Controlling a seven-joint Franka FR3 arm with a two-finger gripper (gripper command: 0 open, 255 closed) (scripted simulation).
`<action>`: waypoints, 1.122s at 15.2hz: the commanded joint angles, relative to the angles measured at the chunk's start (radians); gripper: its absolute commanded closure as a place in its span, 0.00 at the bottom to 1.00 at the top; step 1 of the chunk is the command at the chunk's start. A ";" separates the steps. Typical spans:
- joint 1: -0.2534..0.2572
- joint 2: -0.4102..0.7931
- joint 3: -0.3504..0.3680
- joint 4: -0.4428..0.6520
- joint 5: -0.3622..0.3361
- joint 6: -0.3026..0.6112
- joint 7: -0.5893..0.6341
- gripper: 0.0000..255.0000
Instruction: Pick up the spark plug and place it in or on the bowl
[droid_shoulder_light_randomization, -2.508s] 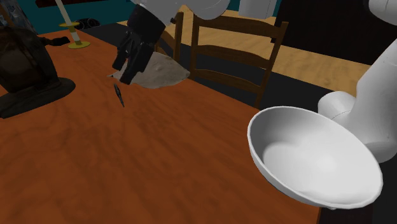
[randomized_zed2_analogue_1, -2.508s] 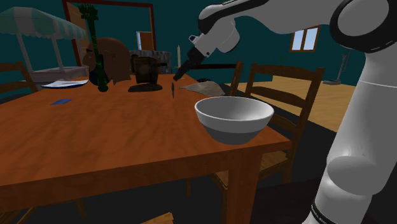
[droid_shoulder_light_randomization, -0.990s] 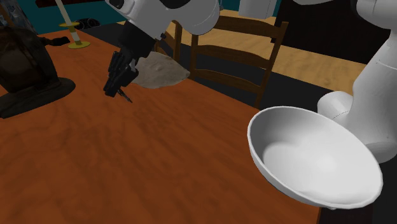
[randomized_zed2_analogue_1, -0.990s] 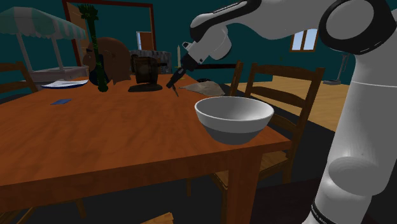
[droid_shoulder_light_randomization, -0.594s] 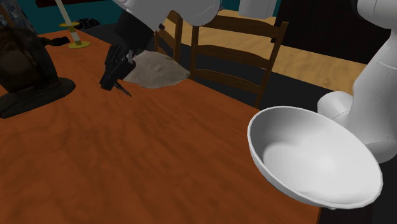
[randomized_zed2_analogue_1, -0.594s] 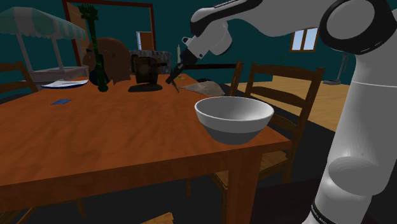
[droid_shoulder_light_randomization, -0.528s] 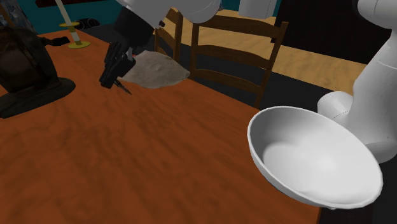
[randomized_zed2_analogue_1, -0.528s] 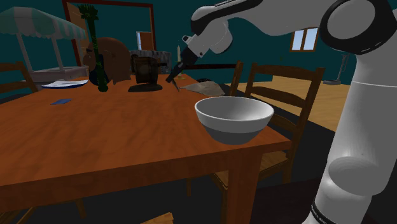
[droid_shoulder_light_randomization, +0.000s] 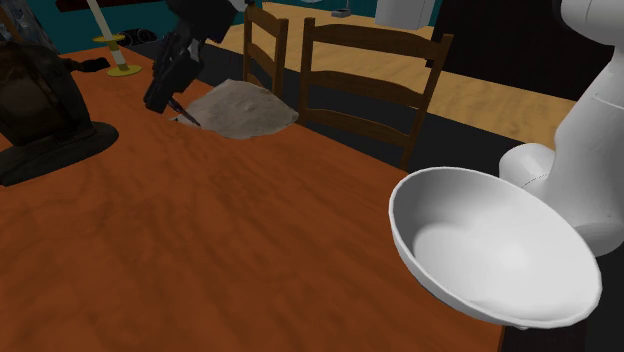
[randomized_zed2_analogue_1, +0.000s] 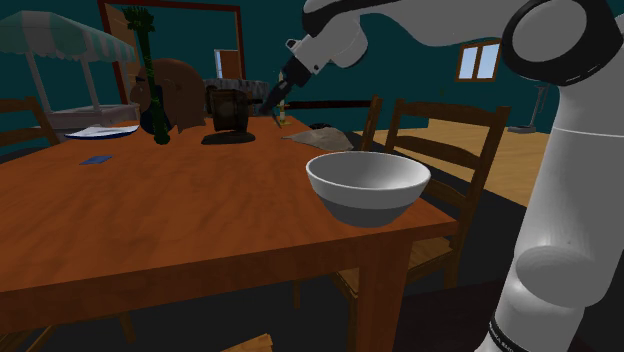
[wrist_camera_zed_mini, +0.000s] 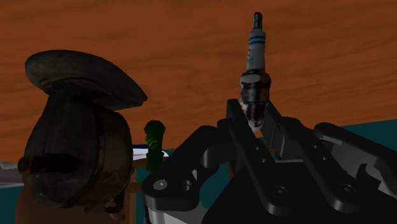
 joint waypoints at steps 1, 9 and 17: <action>-0.001 0.002 -0.001 0.027 -0.009 -0.021 0.016 1.00; -0.006 0.023 -0.006 0.153 -0.041 -0.114 0.077 1.00; -0.001 -0.036 -0.003 0.161 -0.063 -0.165 0.126 1.00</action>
